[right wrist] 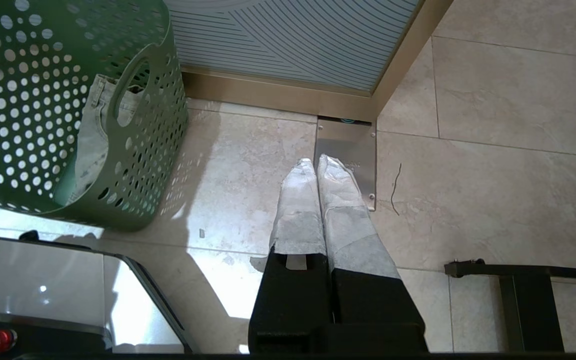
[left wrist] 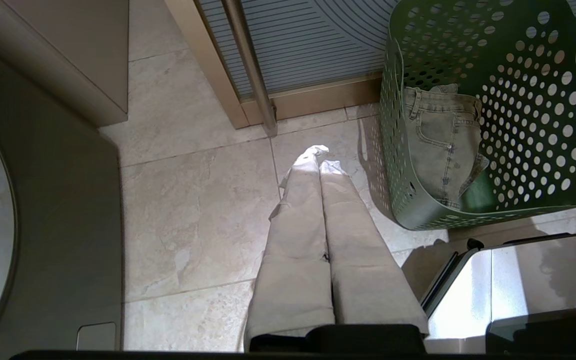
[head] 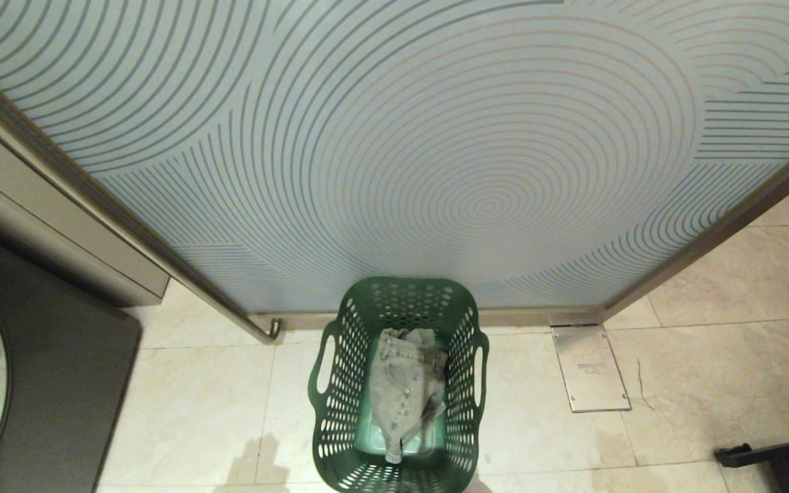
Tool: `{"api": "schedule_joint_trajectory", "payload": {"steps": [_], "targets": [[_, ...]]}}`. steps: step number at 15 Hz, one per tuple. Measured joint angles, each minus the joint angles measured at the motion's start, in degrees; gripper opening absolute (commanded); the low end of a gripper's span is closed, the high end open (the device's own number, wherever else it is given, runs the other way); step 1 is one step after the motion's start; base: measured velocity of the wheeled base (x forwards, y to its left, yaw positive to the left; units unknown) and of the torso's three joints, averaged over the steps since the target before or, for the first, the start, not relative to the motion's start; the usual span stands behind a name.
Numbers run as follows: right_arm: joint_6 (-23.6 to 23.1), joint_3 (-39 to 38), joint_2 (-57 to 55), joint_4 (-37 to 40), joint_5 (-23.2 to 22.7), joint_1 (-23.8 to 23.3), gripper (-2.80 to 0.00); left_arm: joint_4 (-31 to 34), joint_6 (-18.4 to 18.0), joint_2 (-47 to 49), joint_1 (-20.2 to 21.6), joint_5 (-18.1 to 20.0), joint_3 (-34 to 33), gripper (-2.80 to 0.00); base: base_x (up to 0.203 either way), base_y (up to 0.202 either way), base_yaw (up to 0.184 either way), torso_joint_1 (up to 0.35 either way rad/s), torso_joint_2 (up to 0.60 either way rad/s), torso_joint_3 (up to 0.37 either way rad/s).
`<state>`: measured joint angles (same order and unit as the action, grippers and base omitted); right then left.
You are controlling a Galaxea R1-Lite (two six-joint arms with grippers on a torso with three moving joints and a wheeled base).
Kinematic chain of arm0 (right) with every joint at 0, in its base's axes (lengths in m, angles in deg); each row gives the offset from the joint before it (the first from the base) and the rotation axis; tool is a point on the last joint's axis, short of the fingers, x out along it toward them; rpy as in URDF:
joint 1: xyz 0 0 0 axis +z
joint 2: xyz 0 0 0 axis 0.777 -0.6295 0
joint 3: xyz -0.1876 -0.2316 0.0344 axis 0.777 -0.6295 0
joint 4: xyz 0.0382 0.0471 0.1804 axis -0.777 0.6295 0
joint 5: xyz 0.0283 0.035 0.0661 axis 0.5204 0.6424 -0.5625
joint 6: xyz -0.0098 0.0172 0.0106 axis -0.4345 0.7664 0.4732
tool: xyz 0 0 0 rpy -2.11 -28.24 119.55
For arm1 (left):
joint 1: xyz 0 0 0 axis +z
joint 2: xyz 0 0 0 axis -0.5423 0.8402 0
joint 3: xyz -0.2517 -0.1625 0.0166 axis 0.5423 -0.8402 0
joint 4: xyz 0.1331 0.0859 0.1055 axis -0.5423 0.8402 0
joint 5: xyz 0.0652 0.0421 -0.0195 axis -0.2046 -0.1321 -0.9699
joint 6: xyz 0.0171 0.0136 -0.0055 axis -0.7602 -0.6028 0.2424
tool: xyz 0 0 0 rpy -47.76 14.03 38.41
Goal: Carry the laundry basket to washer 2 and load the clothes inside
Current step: Pick up the clothes basket and put it beside the washing machine
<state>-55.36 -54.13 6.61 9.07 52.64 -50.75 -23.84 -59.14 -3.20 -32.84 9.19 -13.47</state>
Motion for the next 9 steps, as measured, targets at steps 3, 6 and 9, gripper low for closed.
{"api": "schedule_joint_trajectory", "payload": {"steps": [3, 6, 9], "targets": [[0.05, 0.53, -0.02, 0.29, 1.38, 0.0, -2.8, -0.13, 1.9, 0.0, 0.0, -1.62, 0.05, -2.8, 0.0, 0.0, 0.0, 0.0, 0.0, 0.0], [0.42, 11.53, -1.51, 7.55, 3.27, -0.02, -2.8, 3.12, 3.4, 0.18, -0.02, -1.65, 4.67, -2.8, 0.0, 0.0, 0.0, 0.0, 0.0, 0.0], [1.46, 26.58, -8.42, 21.38, 2.85, -0.04, -2.8, 11.63, 4.05, 5.6, -0.07, 0.34, 16.25, -2.8, 0.0, 0.0, 0.0, 0.0, 0.0, 0.0]]}}
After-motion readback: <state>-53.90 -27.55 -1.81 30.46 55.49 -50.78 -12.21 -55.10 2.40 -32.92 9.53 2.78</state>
